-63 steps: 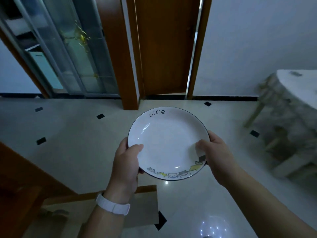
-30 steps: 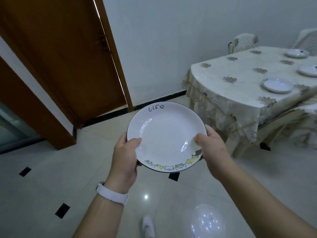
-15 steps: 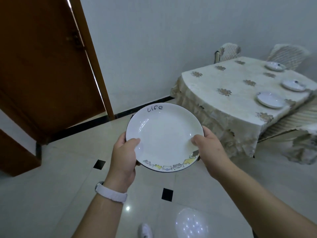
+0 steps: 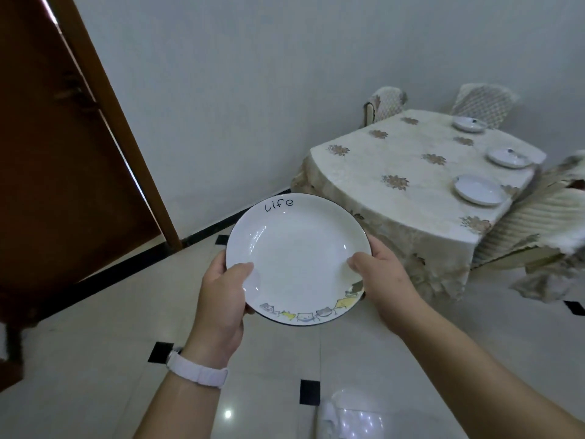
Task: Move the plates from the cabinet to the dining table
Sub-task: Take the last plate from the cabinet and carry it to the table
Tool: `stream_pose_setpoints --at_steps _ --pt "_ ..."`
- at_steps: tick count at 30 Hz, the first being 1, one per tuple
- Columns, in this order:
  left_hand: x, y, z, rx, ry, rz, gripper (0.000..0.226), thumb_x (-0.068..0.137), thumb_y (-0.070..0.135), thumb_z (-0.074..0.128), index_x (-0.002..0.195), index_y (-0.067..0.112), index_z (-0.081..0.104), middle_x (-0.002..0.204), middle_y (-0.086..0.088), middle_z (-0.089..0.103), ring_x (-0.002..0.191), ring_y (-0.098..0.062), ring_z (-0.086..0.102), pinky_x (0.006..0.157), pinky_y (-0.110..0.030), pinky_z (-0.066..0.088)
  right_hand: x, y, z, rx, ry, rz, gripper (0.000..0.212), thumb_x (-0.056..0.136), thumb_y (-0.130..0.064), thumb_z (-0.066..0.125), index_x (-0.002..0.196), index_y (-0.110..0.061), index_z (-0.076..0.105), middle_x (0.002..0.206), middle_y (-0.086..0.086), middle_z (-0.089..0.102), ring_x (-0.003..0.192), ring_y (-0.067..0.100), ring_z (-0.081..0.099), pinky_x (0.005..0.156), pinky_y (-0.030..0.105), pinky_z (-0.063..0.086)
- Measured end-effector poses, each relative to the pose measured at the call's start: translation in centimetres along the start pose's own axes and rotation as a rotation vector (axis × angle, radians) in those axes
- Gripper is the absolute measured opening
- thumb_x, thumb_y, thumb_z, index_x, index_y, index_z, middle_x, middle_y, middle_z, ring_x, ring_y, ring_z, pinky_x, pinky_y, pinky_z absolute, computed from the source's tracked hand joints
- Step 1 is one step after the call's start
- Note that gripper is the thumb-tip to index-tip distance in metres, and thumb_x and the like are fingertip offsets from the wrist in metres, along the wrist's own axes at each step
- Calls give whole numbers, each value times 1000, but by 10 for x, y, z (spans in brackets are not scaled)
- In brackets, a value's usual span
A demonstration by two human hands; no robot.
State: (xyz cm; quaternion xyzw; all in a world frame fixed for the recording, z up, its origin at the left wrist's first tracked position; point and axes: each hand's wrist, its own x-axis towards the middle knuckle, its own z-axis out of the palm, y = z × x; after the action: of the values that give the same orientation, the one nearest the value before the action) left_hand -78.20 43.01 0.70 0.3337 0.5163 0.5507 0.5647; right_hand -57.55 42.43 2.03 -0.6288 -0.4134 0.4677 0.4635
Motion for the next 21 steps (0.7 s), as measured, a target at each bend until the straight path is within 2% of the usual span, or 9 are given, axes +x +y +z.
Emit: stream_pose_setpoints --at_steps 3,6,9,13,17,21 --pt "26 -3 14 32 -32 -18 31 70 16 54 88 35 71 91 -5 73 81 -29 60 68 -43 35 28 3 -5 8 23 36 39 65 -18 46 99 -20 65 99 21 67 72 24 57 63 37 44" --pt "59 -7 31 48 -34 -22 32 78 11 53 92 34 71 89 -4 72 80 -29 58 66 -42 35 65 1 -11 15 41 49 34 67 -17 46 96 -18 65 87 15 67 69 23 56 63 36 43" --pt "101 -9 56 75 -31 -25 34 87 3 49 98 29 69 87 -3 72 79 -28 57 64 -39 35 110 -2 -20 19 50 35 26 80 -8 47 96 -16 64 82 7 65 67 22 55 64 35 42" --pt "166 -8 103 112 -56 -24 30 87 4 50 100 26 67 87 -3 72 78 -28 59 63 -38 35 176 -11 -41 52 70 43 31 87 -2 44 97 -22 65 76 1 65 61 19 57 56 28 43" --pt "232 -9 173 156 -117 -45 29 78 13 54 100 25 67 90 -6 72 77 -27 59 61 -35 36 250 -21 -81 65 163 58 24 87 -2 45 90 -18 62 76 4 64 63 22 55 60 31 40" --pt "282 -11 244 198 -203 -75 31 84 7 50 100 26 68 90 -7 71 76 -27 58 64 -41 35 310 -31 -129 81 223 82 23 87 -3 45 94 -17 62 82 10 67 65 25 59 62 34 42"
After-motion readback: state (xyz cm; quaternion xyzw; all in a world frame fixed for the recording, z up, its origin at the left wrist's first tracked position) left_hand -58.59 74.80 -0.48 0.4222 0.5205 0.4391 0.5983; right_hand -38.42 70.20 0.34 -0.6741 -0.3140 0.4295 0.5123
